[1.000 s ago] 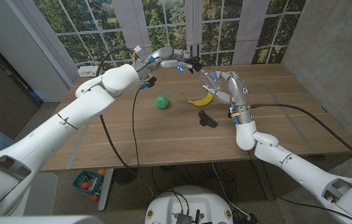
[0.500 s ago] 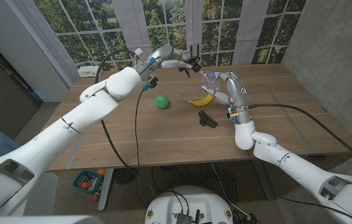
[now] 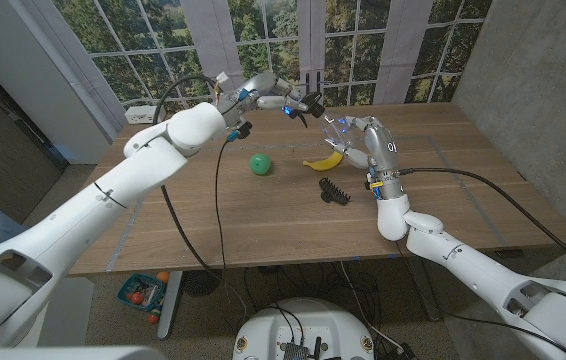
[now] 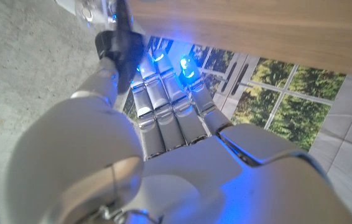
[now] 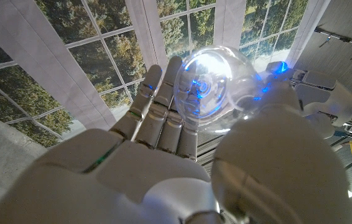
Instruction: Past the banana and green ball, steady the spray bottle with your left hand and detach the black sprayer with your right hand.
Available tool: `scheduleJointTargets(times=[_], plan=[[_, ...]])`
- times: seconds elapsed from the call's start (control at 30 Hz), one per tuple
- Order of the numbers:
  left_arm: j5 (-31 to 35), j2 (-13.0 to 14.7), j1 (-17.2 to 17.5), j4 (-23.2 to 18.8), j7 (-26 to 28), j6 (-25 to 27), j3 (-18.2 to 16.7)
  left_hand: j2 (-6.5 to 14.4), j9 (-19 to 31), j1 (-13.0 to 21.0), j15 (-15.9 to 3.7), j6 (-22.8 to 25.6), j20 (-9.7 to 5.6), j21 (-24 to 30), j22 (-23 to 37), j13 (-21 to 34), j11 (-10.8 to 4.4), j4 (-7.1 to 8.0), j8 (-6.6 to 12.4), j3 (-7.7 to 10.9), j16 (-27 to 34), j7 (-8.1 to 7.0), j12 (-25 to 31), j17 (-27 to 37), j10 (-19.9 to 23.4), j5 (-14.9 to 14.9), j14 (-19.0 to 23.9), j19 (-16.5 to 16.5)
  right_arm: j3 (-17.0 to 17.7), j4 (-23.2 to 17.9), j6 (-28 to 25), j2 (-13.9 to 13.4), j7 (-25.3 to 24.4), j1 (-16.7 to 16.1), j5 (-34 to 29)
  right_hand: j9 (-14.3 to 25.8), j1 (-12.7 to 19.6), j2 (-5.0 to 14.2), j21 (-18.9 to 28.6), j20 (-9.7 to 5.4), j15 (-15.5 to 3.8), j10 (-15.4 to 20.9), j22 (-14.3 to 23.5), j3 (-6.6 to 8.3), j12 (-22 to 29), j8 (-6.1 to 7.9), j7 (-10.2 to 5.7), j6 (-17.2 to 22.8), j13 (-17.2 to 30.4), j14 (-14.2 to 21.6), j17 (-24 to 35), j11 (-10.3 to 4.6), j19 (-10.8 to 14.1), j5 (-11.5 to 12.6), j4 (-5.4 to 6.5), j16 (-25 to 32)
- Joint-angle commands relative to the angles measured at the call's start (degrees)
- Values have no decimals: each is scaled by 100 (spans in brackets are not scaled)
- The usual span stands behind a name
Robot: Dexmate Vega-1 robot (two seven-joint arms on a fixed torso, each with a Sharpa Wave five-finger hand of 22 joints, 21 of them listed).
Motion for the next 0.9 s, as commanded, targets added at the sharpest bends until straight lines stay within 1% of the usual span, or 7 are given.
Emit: scheduleJointTargets(times=[0.03,0.17,0.27,0.4,0.53,0.7,0.9], plan=[[-739,166,-1080,442,-2164,436,582,-284,-50,-326,-513,-306,-199,-74,15,-5,-146,-55,-217,-64,-244,-86,-312,-10,-665,3,-342,-138,105,236,-89,183,-13,65,-162,31,1153,1167,-18,-893,-652,881,7,6,27,35,-1197,1272,18,23,32,-855,0,31,40,7],[-993,147,-1043,563,-2274,144,490,-269,-48,-179,-531,-454,-143,-100,19,10,-205,-204,-274,-2,-311,-268,-446,20,-864,18,-519,-190,-8,356,-226,191,-13,162,-108,37,1158,1166,-19,-892,-653,867,7,3,12,29,-1196,1264,12,21,34,-855,-1,33,40,7],[-1459,24,-992,905,-2521,-224,357,-136,-37,271,-557,-304,-185,-62,27,32,-354,-395,-210,122,-206,-356,-419,94,-684,22,-440,-80,-126,441,-352,178,-13,244,-81,49,1160,1164,-20,-893,-653,870,7,0,11,30,-1209,1258,16,18,35,-855,-4,35,40,6],[-1856,-90,-978,1209,-2765,-539,279,105,-14,858,-599,-169,-166,33,50,70,-368,-477,-175,295,-47,-360,-376,177,-489,41,-259,62,-347,592,-510,152,-13,384,17,43,1162,1166,-21,-891,-653,871,7,-4,10,22,-1197,1266,23,18,36,-855,-4,37,43,6],[-1823,-71,-976,1186,-2667,-622,282,103,10,1276,-599,-251,-157,101,70,172,-420,-489,-211,319,54,-469,-347,257,-494,40,-216,76,-541,786,-575,149,-13,526,130,49,1159,1164,-26,-895,-651,870,6,-10,8,21,-1207,1266,30,14,35,-855,-14,39,48,4],[-1273,141,-1077,741,-2273,-221,422,14,32,1234,-568,-402,-176,177,86,256,-366,-381,-251,153,165,-377,-289,350,-437,5,-182,137,-717,1020,-654,202,-13,670,326,59,1166,1157,-34,-898,-655,874,6,-17,3,20,-1212,1272,32,5,36,-855,-29,45,46,1],[-799,305,-1252,323,-2099,344,609,-100,48,813,-507,-689,-171,350,92,230,-141,-212,-309,-51,155,-237,-379,294,-594,-7,-128,414,-796,1153,-905,339,-13,761,531,71,1173,1155,-40,-896,-653,861,8,-31,-9,17,-1207,1284,42,-2,37,-854,-45,59,50,-1]])
